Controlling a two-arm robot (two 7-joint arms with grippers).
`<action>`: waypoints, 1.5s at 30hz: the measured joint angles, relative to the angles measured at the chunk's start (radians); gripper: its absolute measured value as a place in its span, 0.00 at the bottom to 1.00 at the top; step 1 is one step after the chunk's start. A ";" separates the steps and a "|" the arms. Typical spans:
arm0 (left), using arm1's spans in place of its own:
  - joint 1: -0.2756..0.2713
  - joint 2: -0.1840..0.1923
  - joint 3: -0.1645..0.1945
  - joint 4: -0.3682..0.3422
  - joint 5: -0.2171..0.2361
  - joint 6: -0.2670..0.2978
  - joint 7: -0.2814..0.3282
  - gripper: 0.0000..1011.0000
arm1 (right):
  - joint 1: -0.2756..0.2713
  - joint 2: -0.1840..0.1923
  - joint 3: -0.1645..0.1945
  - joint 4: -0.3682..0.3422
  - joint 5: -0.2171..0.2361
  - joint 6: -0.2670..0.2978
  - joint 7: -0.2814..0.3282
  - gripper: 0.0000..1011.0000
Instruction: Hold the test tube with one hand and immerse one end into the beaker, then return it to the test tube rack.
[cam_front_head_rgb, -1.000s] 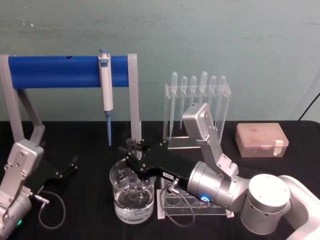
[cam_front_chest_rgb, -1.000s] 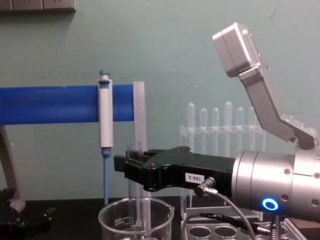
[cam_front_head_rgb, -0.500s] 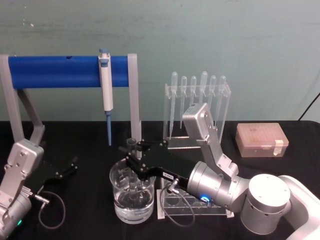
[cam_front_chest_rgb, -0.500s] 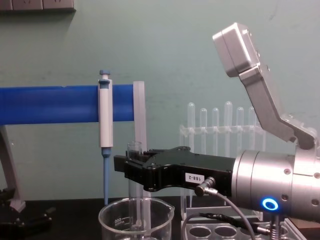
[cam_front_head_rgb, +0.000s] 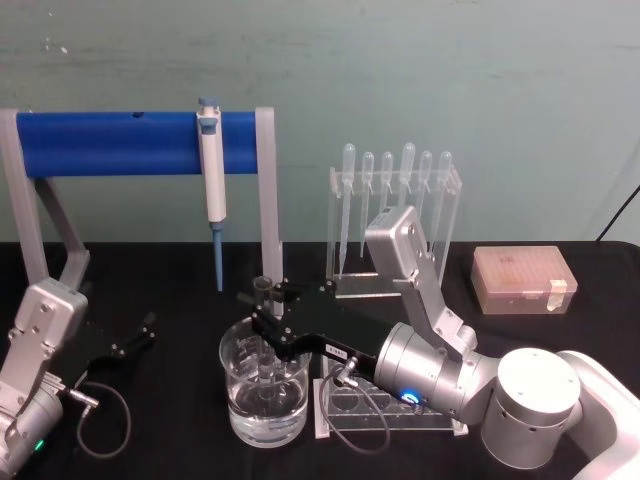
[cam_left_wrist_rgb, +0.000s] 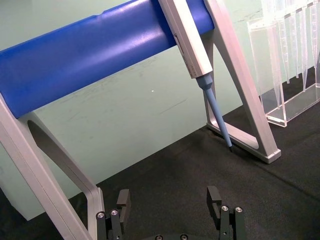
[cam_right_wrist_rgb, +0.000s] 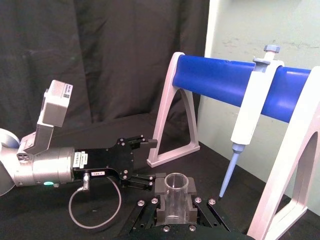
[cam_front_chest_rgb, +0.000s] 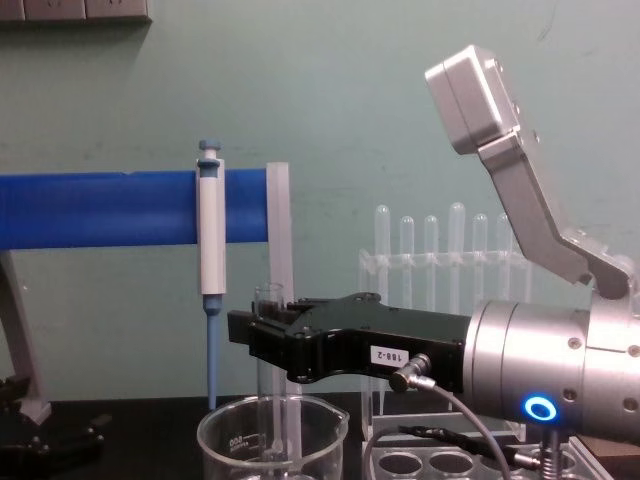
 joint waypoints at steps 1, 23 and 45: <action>0.000 0.000 0.000 0.000 0.000 0.000 0.000 0.99 | 0.000 0.000 0.000 0.000 0.000 0.000 0.000 0.22; 0.000 0.000 0.000 0.000 0.000 0.000 0.000 0.99 | 0.036 0.008 0.011 -0.092 -0.005 0.050 -0.006 0.22; 0.000 0.000 0.000 0.000 0.000 0.000 0.000 0.99 | 0.067 0.061 0.049 -0.216 0.096 0.171 -0.017 0.22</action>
